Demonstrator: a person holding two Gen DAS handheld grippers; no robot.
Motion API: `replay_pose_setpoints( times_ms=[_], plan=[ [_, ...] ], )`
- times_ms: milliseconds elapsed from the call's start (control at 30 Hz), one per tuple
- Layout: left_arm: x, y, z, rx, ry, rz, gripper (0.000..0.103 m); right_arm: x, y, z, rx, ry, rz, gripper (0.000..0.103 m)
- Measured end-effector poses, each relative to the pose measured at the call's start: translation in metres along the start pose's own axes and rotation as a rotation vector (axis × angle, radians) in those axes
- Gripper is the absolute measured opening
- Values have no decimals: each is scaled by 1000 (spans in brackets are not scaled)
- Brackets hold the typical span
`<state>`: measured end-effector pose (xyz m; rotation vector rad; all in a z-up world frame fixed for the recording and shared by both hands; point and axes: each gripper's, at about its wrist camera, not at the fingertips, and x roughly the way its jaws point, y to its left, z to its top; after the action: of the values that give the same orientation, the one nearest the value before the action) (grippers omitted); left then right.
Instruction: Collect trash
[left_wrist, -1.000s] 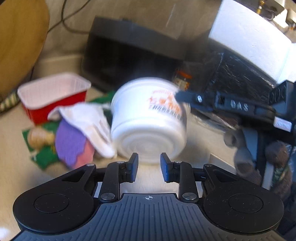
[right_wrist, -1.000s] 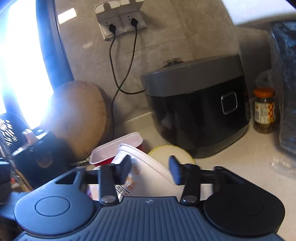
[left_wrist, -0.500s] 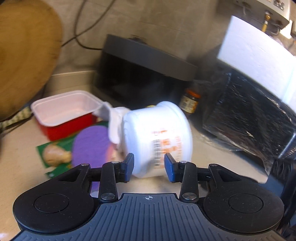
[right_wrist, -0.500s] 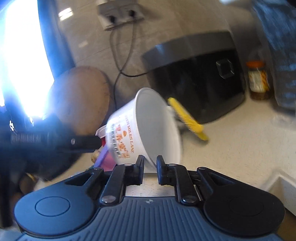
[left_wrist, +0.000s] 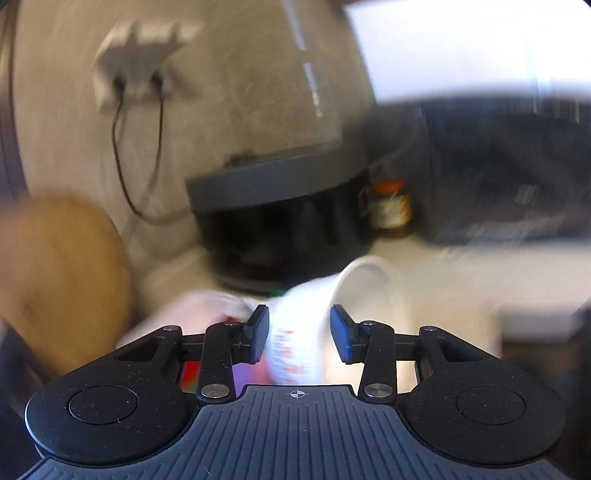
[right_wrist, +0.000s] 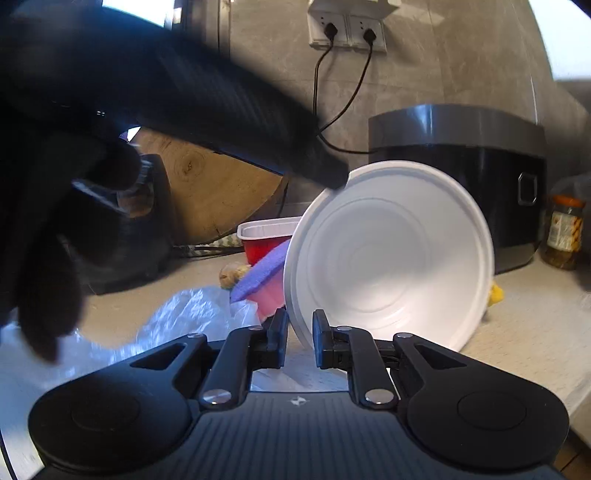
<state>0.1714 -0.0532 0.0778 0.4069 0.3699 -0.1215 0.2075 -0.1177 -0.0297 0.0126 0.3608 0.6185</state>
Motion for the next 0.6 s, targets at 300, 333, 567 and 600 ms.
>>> replay_pose_setpoints(
  times_ms=[300, 333, 567, 600],
  plan=[
    [60, 11, -16, -89, 127, -2, 40, -41, -39, -2, 34, 2, -157, 64],
    [65, 15, -18, -112, 132, -8, 32, -43, -45, -1, 48, 21, -183, 65],
    [47, 56, -33, -337, 91, -26, 12, -50, -68, 7, 175, 205, -293, 76],
    [38, 63, -33, -346, 66, -12, 12, -52, -59, 8, 158, 207, -298, 86]
  ],
)
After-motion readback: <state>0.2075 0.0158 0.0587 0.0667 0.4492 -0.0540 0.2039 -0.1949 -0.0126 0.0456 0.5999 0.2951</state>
